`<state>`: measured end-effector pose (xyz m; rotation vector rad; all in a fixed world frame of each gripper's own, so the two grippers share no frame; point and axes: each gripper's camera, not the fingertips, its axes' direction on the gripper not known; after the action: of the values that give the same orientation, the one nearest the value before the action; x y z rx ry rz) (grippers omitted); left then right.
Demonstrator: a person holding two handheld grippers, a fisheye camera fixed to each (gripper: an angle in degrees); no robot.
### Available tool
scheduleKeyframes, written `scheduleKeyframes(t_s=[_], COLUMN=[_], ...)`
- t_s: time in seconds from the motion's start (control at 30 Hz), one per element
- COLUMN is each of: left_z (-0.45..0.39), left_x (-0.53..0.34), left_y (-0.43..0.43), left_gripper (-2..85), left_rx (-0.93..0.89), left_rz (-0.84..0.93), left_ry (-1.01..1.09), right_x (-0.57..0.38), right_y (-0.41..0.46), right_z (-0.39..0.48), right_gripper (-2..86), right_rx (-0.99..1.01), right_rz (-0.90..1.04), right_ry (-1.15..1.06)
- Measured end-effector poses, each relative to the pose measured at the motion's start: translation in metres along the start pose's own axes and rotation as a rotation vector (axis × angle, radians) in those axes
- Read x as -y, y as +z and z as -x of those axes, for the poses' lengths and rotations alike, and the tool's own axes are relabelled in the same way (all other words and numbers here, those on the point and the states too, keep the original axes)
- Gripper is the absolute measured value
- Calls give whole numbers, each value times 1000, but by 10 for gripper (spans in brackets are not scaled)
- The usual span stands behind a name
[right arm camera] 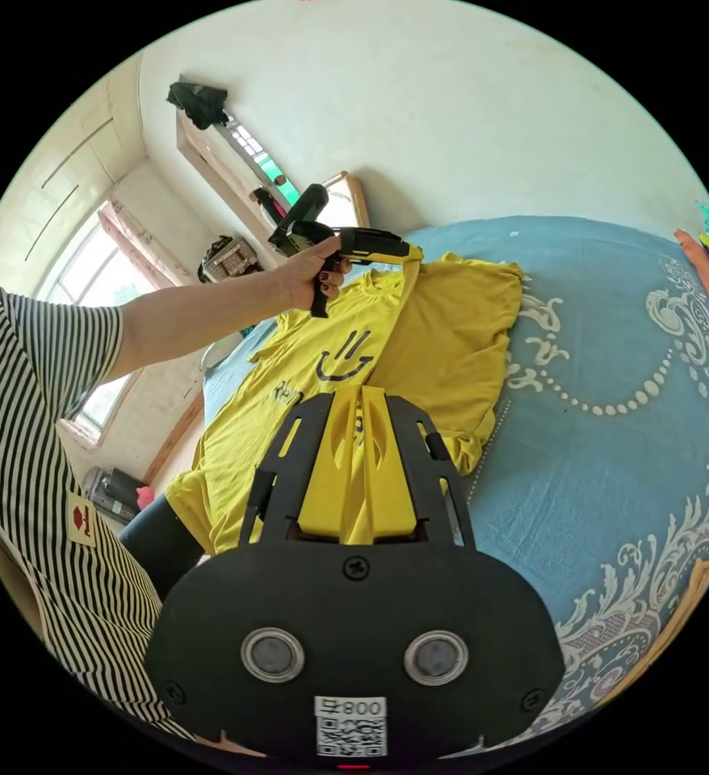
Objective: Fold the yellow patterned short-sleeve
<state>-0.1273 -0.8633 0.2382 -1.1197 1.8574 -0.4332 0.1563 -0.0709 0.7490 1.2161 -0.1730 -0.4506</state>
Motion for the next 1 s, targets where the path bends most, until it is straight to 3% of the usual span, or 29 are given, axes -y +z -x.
scheduleKeyframes(t_s=[0.23, 0.57, 0.67, 0.77, 1.0], left_z=[50, 57, 43, 17, -16], left_x=[-7, -2, 18, 47, 101], left_y=[5, -14, 5, 33, 96], left_gripper=[29, 61, 75, 82, 65], left_rx=[56, 79, -23, 9, 86], left_rz=[36, -139, -81, -11, 157], left_ry=[-115, -114, -10, 114, 225], right_x=[16, 36, 42, 38, 42], right_y=[42, 46, 13, -8, 2], right_z=[-1, -6, -7, -24, -45], right_gripper=[6, 2, 1, 1, 1], right_rx=[-55, 83, -29, -198, -204], right_rz=[157, 212, 84, -16, 45], right_ry=[-9, -30, -23, 69, 133])
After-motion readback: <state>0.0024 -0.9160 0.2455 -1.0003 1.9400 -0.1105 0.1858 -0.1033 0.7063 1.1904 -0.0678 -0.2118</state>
